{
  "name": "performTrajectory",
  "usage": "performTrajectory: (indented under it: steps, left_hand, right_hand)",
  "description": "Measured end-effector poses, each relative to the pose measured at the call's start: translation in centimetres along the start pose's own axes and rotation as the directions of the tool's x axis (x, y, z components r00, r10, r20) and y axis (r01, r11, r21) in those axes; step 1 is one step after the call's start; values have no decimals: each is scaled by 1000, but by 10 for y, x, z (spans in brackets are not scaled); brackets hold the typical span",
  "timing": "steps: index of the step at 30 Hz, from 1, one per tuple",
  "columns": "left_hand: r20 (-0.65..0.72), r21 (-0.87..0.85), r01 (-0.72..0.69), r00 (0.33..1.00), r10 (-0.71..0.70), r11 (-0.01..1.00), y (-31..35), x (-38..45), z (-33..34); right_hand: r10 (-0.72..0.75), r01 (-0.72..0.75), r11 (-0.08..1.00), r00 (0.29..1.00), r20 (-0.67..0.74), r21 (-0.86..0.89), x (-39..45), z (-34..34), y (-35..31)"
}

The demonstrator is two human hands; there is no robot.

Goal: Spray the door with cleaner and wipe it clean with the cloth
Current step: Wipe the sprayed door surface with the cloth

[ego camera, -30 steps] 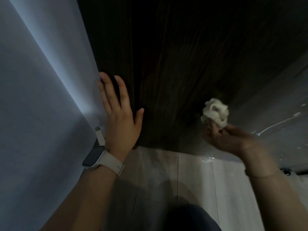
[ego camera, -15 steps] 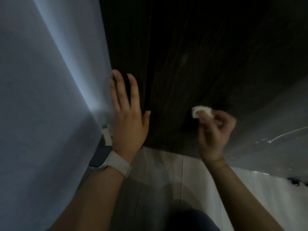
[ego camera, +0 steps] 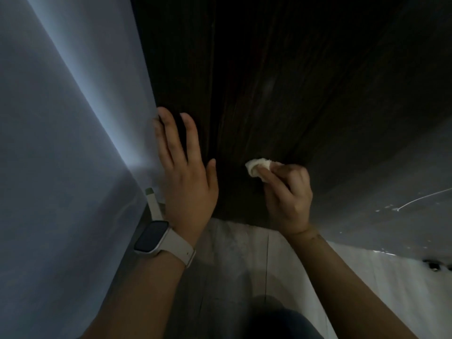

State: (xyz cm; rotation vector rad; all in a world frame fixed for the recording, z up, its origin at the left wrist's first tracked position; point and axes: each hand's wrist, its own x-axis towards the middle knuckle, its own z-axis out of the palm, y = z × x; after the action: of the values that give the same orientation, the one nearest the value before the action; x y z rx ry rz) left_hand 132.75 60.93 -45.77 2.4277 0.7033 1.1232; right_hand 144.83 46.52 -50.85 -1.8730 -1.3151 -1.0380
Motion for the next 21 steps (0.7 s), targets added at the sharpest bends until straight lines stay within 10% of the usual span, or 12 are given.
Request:
performTrajectory:
  steps: [8,21]
  left_hand:
    - [122,-68,-55,990,63,996,-15,-1,-14]
    - [153,-269,-220,952,267,938,84,-14,-45]
  right_hand:
    - [63,-56,998,875,479,-29,-49,40,-30]
    - [308,-305,945,951,8,-113,74,-178,-1]
